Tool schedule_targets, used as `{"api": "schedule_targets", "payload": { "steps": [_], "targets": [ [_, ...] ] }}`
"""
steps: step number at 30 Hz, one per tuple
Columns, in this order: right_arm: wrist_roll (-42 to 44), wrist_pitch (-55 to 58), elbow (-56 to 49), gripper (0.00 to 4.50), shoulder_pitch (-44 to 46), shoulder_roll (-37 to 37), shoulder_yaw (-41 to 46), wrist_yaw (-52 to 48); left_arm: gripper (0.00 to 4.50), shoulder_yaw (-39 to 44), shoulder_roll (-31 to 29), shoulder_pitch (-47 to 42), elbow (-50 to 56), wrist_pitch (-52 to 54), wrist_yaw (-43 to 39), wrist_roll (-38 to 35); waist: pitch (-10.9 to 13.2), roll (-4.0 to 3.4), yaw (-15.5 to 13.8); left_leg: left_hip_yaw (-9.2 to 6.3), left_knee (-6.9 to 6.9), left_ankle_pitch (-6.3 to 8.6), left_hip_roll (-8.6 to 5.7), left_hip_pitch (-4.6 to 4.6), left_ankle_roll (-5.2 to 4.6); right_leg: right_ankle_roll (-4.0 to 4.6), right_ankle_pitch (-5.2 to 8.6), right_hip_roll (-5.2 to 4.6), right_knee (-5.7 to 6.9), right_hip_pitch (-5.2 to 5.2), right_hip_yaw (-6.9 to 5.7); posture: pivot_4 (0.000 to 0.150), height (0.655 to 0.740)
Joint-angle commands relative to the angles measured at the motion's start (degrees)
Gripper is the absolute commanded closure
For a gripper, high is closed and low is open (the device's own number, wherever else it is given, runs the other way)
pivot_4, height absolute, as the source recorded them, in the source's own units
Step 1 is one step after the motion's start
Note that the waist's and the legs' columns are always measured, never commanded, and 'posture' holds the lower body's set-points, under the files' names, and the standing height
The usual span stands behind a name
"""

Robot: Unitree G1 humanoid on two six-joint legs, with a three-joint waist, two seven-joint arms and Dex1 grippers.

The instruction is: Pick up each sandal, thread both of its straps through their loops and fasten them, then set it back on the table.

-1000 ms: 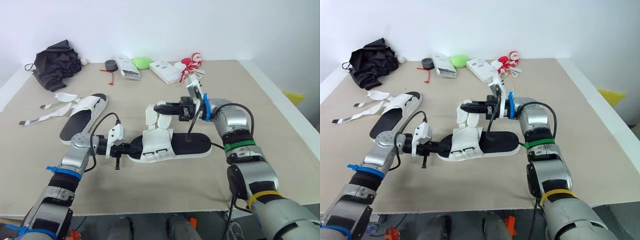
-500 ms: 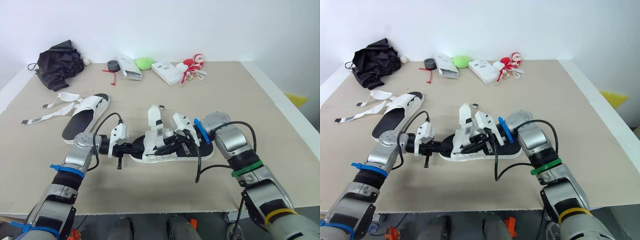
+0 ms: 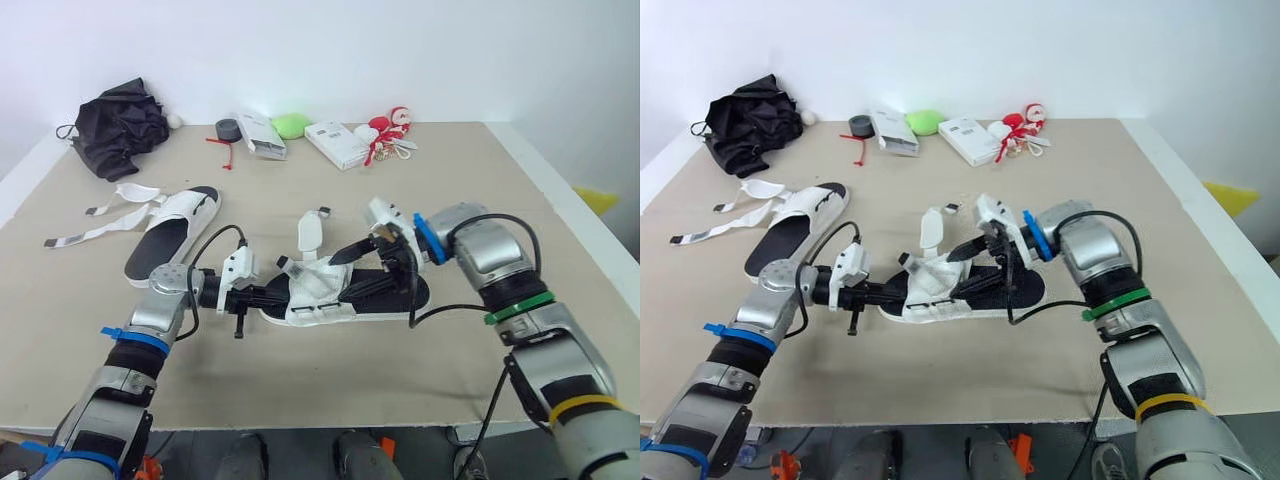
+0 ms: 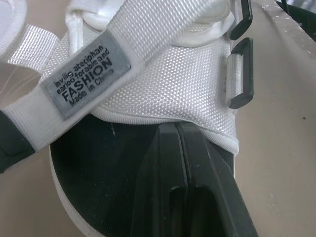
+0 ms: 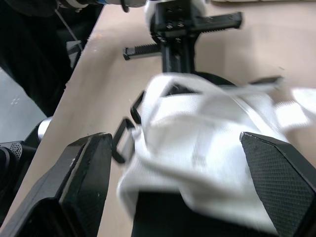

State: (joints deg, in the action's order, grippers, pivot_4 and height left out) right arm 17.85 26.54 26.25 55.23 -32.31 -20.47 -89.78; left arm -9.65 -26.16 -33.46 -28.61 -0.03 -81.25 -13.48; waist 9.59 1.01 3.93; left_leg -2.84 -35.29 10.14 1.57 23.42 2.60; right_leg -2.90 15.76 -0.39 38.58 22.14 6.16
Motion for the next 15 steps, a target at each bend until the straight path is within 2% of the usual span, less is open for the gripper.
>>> {"api": "schedule_targets", "payload": {
  "steps": [1,5,10,15],
  "targets": [
    [3.07,7.70,0.61,0.05,4.62,1.36,3.12,-1.41,4.50,-4.46,0.25,2.82,-4.06,1.57,0.11,4.53,0.02,-0.03,0.01,0.00,0.00,0.00,0.00,0.00,0.00,0.00,0.00,0.00,0.00,0.00,0.00,0.150,0.7380],
    [2.26,20.46,2.37,0.05,9.46,3.71,2.79,4.87,4.50,-4.53,0.24,2.90,-4.00,1.54,0.01,4.59,0.02,-0.03,-0.04,0.01,-0.02,0.00,-0.01,0.03,0.00,0.00,-0.01,-0.02,0.00,0.02,0.01,0.150,0.7380],
    [4.13,45.08,0.85,0.05,15.44,6.08,2.58,13.11,4.50,-4.56,0.04,3.39,-3.37,1.59,-0.05,4.60,-0.01,-0.08,-0.14,-0.10,0.00,0.00,-0.01,0.21,0.00,0.04,0.01,-0.03,0.00,0.17,-0.07,0.150,0.7380],
    [4.27,55.54,-1.34,0.05,16.05,7.66,2.54,21.32,4.50,-4.60,-0.09,3.89,-2.80,1.80,-0.08,4.54,-0.02,-0.09,-0.20,-0.39,0.00,0.00,-0.01,0.38,0.00,0.15,0.07,-0.03,0.00,0.23,-0.39,0.150,0.7380]
  ]
}}
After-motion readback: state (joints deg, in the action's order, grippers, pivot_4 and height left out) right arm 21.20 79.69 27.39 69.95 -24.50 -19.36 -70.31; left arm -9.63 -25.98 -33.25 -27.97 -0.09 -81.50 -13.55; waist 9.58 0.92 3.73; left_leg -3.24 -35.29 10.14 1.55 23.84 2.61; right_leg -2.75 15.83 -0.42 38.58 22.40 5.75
